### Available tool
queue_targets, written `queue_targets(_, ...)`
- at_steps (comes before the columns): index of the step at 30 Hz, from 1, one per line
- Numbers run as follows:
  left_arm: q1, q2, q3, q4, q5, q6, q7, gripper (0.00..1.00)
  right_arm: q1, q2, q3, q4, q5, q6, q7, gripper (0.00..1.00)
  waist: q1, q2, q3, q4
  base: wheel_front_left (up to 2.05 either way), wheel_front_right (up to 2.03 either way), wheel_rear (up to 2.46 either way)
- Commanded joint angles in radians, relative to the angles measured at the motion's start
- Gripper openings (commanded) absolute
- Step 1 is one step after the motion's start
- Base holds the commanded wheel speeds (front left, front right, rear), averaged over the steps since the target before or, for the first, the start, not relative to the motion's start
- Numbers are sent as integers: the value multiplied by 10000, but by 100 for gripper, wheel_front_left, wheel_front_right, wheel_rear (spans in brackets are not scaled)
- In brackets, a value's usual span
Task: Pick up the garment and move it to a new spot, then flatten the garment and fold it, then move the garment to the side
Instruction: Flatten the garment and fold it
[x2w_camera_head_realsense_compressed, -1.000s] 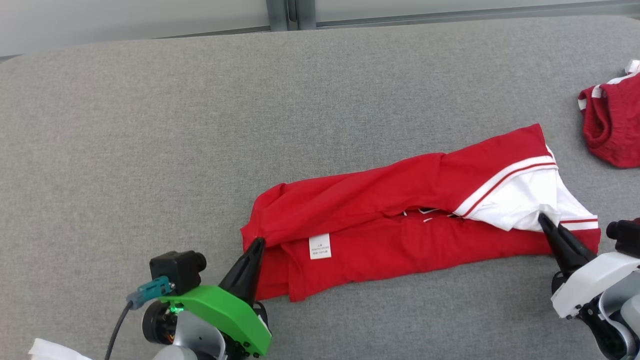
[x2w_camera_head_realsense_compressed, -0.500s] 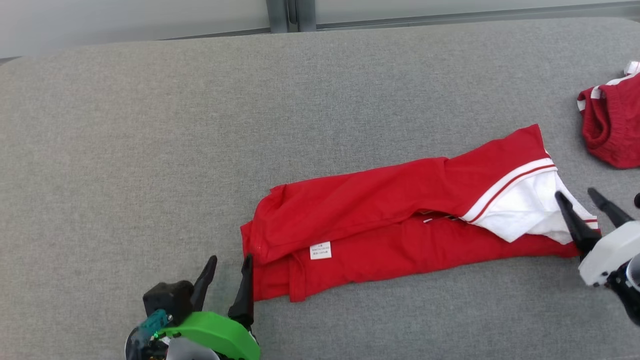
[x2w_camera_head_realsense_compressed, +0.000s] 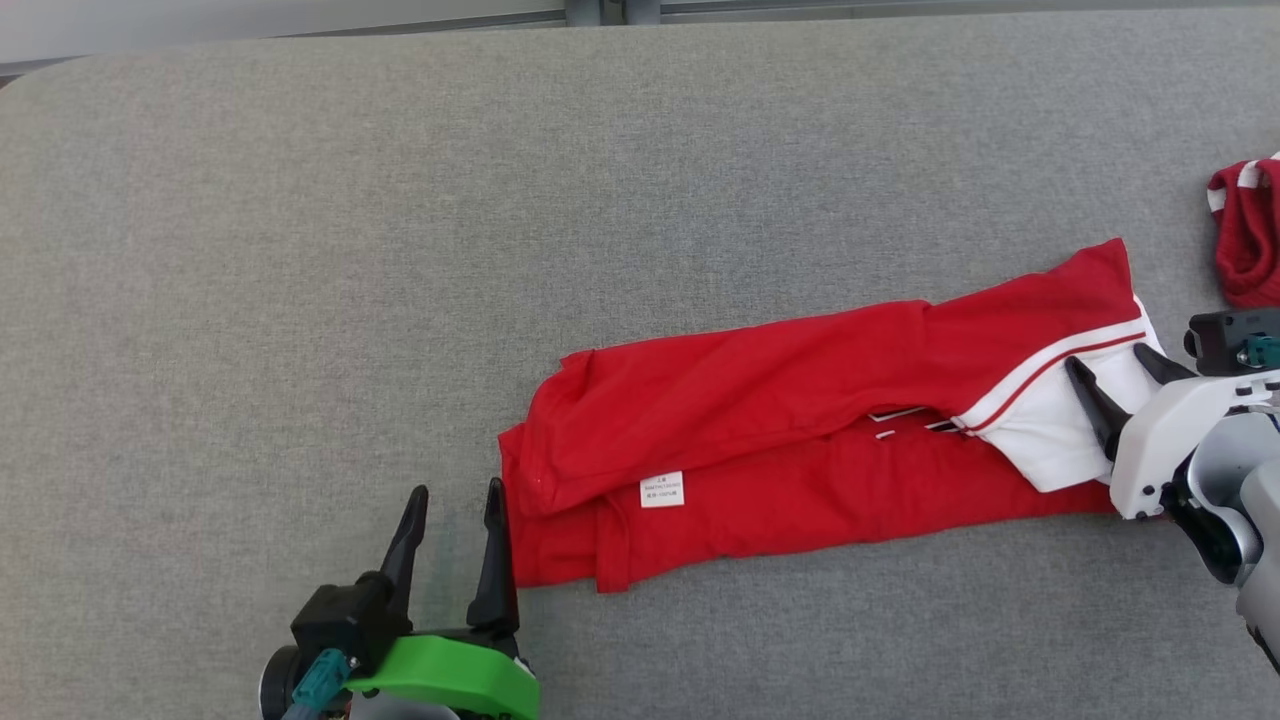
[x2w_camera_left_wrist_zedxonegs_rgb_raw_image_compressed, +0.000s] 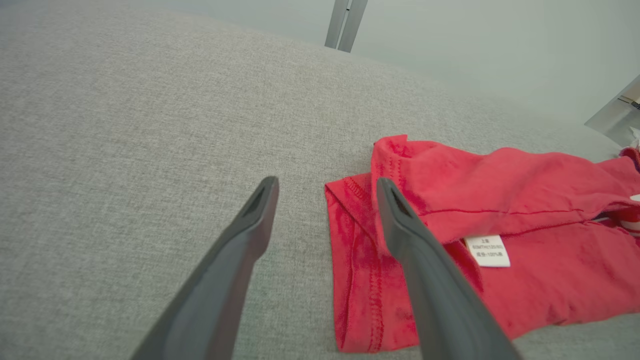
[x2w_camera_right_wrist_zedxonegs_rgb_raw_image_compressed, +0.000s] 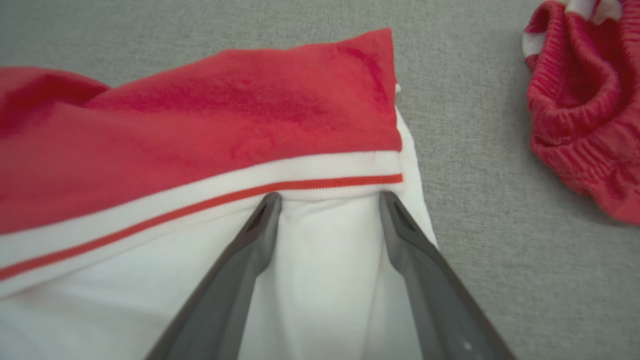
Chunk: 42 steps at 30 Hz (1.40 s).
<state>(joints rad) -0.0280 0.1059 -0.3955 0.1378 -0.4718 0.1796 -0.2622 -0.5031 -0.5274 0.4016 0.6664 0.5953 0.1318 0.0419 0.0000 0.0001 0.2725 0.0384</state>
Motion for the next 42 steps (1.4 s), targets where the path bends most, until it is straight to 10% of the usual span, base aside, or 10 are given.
queue_targets(1,167,-46,204,23,184,-113,-24,100,-49,-11,-65,227,-123,-23,-66,100,0,-1,-24,47,0,0,0)
queue_targets(18,456,-540,1487,439,930,-1089,-26,100,-131,-138,-12,1481,-301,-35,169,100,0,-1,43,4,0,0,0)
queue_targets(42,677,-545,1424,451,659,-1025,-27,100,283,-724,-568,715,316,-31,821,100,0,-1,-262,184,0,0,0)
